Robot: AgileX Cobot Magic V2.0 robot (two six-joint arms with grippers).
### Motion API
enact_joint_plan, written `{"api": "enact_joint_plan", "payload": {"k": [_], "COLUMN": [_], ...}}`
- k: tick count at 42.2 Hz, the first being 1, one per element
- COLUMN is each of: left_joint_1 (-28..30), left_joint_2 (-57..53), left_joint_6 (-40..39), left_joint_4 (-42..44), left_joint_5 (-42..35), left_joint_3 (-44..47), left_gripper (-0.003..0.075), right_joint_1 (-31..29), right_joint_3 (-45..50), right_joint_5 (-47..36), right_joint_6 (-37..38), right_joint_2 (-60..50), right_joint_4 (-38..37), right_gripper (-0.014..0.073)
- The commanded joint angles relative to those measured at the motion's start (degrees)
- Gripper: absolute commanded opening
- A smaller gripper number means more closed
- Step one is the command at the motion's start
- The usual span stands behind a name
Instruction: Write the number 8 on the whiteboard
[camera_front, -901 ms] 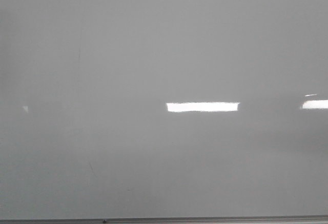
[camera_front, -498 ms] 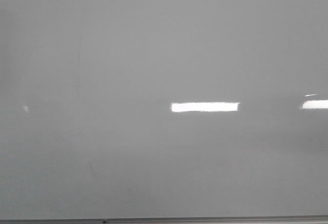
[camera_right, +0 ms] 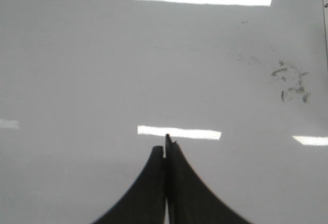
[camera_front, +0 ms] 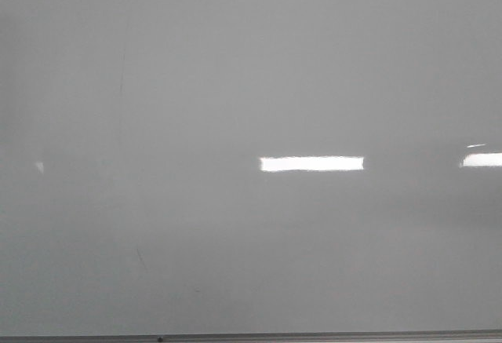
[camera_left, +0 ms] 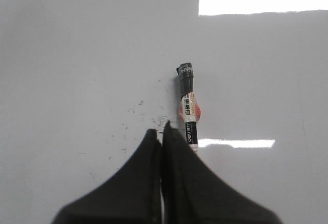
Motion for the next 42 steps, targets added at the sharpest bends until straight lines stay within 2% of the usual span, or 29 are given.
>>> {"api": "enact_joint_plan", "payload": {"k": [1,5,10,16,25,35,42], "left_joint_1": [0.0,0.0,0.0,0.0,0.0,0.0,0.0], "left_joint_2": [-0.7,-0.7,-0.7,0.6,8.5,19.4,25.4], "left_joint_6": [-0.3,-0.8,-0.8,-0.8,-0.8,-0.8,-0.8], "left_joint_4": [-0.3,-0.3,-0.3,-0.1,0.2,0.2,0.2], "left_joint_5": [-7.5,-9.6,-8.5,-2.6,7.8,17.1,19.3], "left_joint_3": [0.7,-0.7,-5.4,-13.5,-26.4,-36.9,-37.8], "left_gripper": [-0.0021,-0.0021,-0.0021,-0.0021,-0.0021,-0.0021,-0.0021], "right_joint_1": [-0.3,-0.3,-0.3,-0.3,-0.3,-0.3,-0.3], "right_joint_3": [-1.0,-3.4,-8.4,-16.1,-28.3,-38.0,-38.9], "right_joint_5": [-5.4,-2.3,4.7,12.1,21.1,26.1,25.5], "right_joint_6": [0.1,0.1,0.1,0.1,0.1,0.1,0.1], "right_joint_2": [-1.0,-1.0,-1.0,0.1,7.7,18.1,23.6], "right_joint_4": [-0.4,-0.3,-0.3,-0.3,-0.2,2.0,2.0], "right_gripper": [-0.0069,-0.0069,-0.0069,-0.0069,-0.0069,-0.0069,-0.0069]}}
